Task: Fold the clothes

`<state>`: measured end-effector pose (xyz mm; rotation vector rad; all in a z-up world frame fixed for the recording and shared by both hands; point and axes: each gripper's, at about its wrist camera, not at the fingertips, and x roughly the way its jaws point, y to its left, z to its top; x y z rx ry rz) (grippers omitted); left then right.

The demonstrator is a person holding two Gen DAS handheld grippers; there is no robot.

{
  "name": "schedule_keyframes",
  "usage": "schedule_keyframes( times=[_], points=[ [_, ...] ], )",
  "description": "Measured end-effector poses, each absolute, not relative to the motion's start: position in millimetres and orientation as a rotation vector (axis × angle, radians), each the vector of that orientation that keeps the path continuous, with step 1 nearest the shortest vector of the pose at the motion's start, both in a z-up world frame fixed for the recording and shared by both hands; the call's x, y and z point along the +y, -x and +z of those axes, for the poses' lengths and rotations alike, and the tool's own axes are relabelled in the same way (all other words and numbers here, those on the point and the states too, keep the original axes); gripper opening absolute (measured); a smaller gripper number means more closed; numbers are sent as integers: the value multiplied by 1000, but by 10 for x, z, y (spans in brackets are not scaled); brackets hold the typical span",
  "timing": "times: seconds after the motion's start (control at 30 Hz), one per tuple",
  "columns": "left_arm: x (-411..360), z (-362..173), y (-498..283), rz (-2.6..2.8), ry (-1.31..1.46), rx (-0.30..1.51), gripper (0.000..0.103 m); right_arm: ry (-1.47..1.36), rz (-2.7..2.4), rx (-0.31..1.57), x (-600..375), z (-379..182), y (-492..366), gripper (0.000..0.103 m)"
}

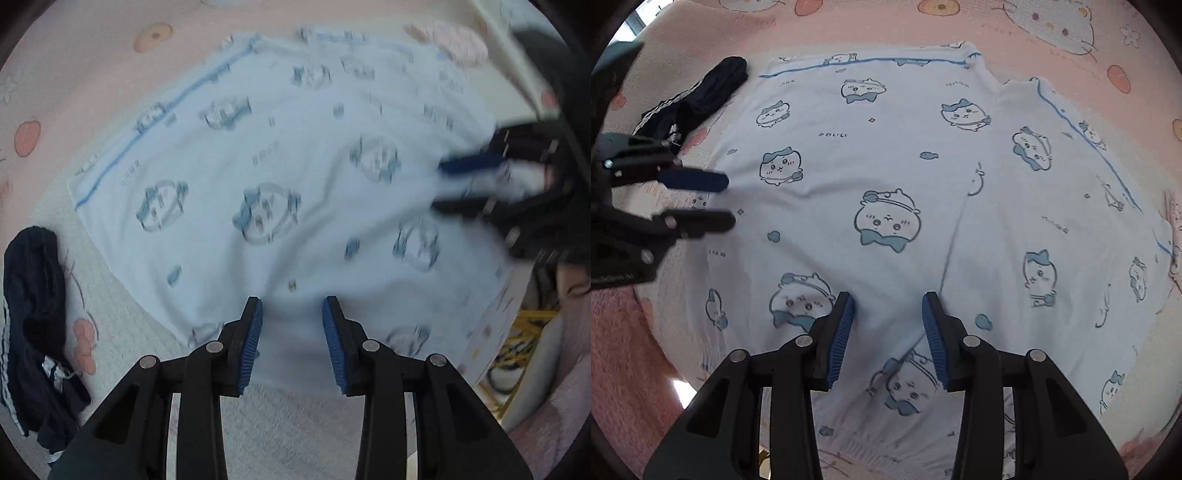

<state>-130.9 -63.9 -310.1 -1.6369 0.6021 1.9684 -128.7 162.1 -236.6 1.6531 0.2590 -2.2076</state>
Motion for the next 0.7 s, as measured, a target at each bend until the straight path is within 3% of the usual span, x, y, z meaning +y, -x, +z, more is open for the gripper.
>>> schedule_keyframes(
  times=[0.13, 0.27, 0.4, 0.53, 0.7],
  points=[
    [-838, -2931, 1195, 2048, 1706, 520, 38, -1627, -2313, 191, 1914, -2172, 1145, 40],
    [-476, -2731, 959, 2033, 1537, 473, 38, -1717, -2232, 139, 1954, -2247, 1161, 40],
    [-343, -3087, 763, 1937, 1684, 668, 39, -1797, -2201, 135, 2103, -2364, 945, 40],
    [-685, -2956, 797, 2038, 1772, 504, 39, -1845, -2217, 64, 2375, -2371, 815, 40],
    [-591, -2803, 922, 2107, 1627, 366, 39, -1704, -2268, 80, 2234, -2180, 825, 40]
  ],
)
